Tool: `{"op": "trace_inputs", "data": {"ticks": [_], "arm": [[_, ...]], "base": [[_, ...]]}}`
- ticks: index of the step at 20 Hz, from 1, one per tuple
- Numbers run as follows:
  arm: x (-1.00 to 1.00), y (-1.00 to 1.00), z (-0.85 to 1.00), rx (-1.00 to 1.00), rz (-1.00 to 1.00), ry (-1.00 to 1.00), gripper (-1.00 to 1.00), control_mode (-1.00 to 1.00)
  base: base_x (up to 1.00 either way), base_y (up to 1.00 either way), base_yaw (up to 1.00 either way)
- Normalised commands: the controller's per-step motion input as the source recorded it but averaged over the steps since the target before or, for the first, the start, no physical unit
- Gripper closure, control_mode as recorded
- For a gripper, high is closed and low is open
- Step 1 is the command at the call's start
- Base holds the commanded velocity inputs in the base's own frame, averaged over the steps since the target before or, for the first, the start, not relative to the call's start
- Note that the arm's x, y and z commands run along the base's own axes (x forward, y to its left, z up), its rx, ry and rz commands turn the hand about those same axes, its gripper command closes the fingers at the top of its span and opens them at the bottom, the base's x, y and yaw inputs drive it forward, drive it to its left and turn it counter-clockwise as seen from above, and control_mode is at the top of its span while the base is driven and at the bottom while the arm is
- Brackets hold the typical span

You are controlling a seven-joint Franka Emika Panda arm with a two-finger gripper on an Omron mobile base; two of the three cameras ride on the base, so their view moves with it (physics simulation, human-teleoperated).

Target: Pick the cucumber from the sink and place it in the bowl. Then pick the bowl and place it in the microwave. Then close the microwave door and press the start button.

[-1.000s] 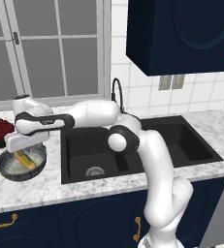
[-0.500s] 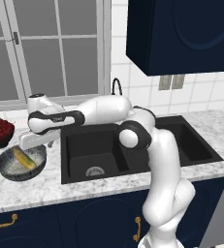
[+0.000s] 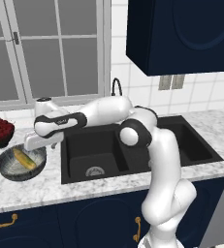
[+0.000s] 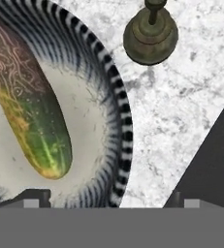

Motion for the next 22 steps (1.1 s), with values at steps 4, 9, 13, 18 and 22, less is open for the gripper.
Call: {"op": "trace_inputs", "data": {"ticks": [4,9,13,18,22], "arm": [[0.21,0.1,-0.2,0.0,-0.08,0.0,-1.0,-1.0],[0.16,0.25,-0.26,0.0,-0.08,0.0,-1.0,-1.0],[0.1,0.17,-0.28,0.0,-0.08,0.0,-1.0,-1.0],[0.01,0.11,-0.22,0.0,-0.06,0.0,1.0,-1.0],[0.0,0.08,-0.04,0.0,-0.01,0.0,1.0,-1.0]], "base": [[0.0,0.0,0.0],[0.0,0.0,0.0],[0.0,0.0,0.0],[0.0,0.0,0.0],[0.0,0.0,0.0]]}}
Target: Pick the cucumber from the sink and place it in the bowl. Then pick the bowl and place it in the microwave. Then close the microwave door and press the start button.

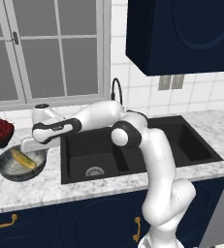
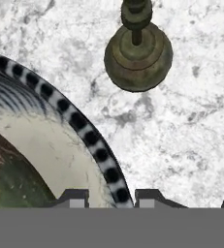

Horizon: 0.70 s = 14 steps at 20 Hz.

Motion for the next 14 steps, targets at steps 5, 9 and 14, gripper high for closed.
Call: {"op": "trace_inputs", "data": {"ticks": [5,9,14], "arm": [[-0.1,-0.07,0.0,0.0,-0.03,-0.06,1.0,-1.0],[-0.3,-0.51,0.29,0.05,-0.14,-0.08,1.0,-1.0],[-0.28,-0.56,0.37,0.08,-0.23,0.0,1.0,-1.0]], "base": [[0.0,0.0,0.0],[0.0,0.0,0.0],[0.0,0.0,0.0]]}}
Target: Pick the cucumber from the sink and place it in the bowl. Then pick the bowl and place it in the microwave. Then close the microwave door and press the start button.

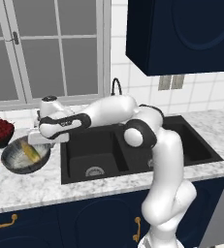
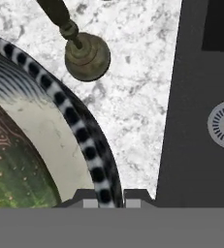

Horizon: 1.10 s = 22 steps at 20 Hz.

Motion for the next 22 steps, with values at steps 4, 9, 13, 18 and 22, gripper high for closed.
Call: {"op": "trace_inputs", "data": {"ticks": [4,9,13,18,22], "arm": [[-0.2,-0.38,0.14,0.18,-0.16,0.0,1.0,-1.0],[-0.38,-0.51,0.43,0.08,-0.19,-0.02,1.0,-1.0],[-0.47,-0.56,0.54,0.0,-0.33,-0.01,1.0,-1.0],[-0.53,-0.64,0.57,0.0,-0.33,0.0,1.0,-1.0],[-0.56,-0.76,0.48,0.0,-0.35,0.0,1.0,-1.0]], "base": [[0.0,0.0,0.0],[0.0,0.0,0.0],[0.0,0.0,0.0],[0.0,0.0,0.0],[0.0,0.0,0.0]]}}
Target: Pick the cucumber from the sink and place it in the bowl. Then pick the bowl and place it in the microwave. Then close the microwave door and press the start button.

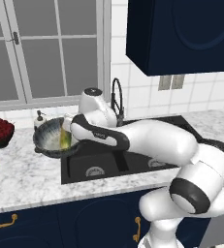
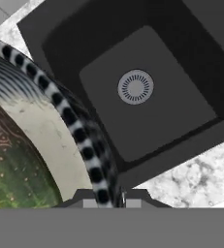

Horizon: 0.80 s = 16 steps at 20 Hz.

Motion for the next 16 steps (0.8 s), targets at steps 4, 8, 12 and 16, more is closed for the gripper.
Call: {"op": "trace_inputs", "data": {"ticks": [4,8,12,16], "arm": [[-0.6,-0.83,0.33,0.0,-0.39,0.0,1.0,-1.0],[-0.61,-0.93,0.34,0.0,-0.38,-0.02,1.0,-1.0],[-0.51,-0.93,0.43,0.0,-0.36,-0.01,1.0,-1.0],[-0.54,-1.0,0.46,0.11,-0.32,-0.02,1.0,-1.0]], "base": [[0.0,0.0,0.0],[0.0,0.0,0.0],[0.0,0.0,0.0],[0.0,0.0,0.0]]}}
